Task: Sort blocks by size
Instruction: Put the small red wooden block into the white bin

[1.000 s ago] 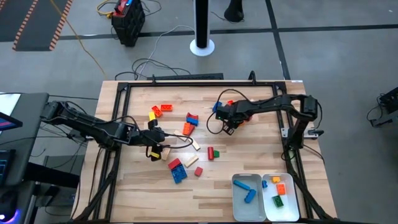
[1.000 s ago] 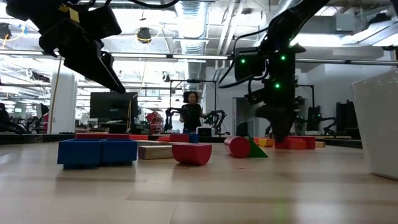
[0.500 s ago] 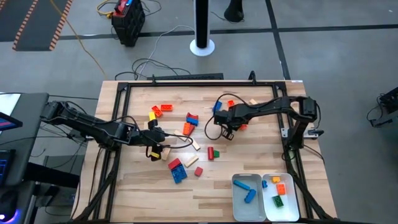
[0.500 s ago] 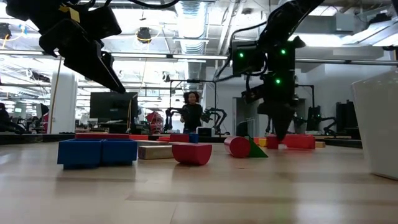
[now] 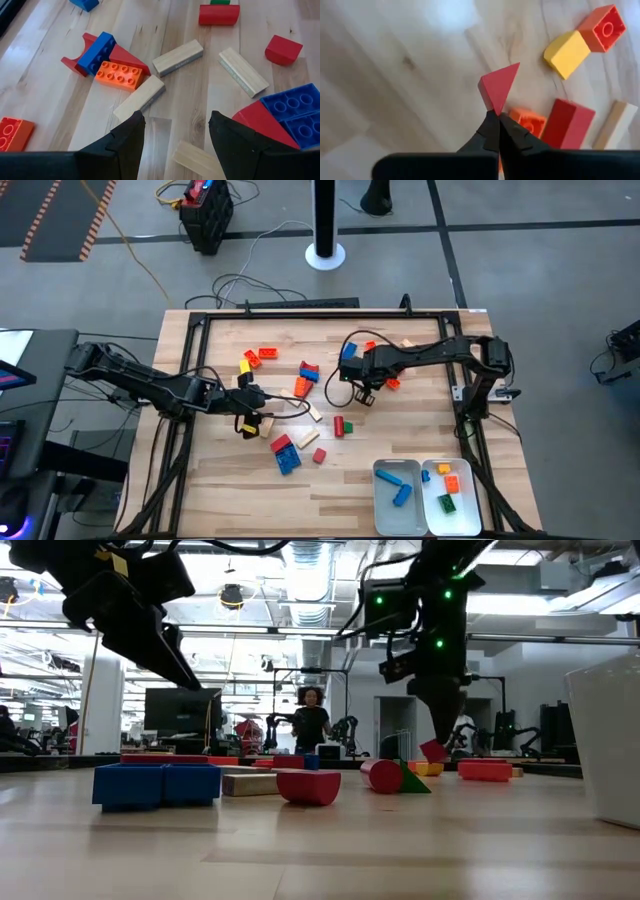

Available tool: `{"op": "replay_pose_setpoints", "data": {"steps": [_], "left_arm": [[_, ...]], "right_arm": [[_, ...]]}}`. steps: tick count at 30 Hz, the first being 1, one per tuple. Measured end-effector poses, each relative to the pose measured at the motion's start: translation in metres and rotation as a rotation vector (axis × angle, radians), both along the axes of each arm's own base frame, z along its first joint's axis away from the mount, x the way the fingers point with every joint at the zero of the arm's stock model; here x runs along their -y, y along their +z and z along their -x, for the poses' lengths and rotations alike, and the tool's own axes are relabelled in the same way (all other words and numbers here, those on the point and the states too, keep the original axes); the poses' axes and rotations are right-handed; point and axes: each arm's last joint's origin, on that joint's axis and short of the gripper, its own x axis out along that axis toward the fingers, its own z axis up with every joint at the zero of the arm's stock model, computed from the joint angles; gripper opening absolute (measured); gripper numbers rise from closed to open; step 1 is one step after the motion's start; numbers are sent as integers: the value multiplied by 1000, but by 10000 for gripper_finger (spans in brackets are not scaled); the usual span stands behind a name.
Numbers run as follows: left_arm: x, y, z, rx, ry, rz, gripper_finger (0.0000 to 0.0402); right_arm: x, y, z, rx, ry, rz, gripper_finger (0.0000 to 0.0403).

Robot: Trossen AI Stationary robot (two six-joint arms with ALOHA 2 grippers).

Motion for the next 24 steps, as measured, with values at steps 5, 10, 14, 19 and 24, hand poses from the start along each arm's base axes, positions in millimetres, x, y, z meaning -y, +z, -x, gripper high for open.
{"op": "replay_pose_setpoints", "data": {"steps": [5, 10, 14, 19, 24], "left_arm": [[0, -1, 1, -16, 6, 3, 212], [0, -1, 1, -16, 10, 7, 212], [0, -1, 1, -16, 11, 8, 212], [0, -1, 1, -15, 11, 8, 212], [0, -1, 1, -14, 13, 11, 212]], "right_arm": [[-22, 11, 2, -62, 20, -2, 18], [-55, 22, 12, -102, 38, 9, 11], [-84, 43, 29, -55, 6, 24, 11], [-127, 74, 62, 73, -59, 22, 11], [-172, 92, 101, 172, -146, -59, 11]]}}
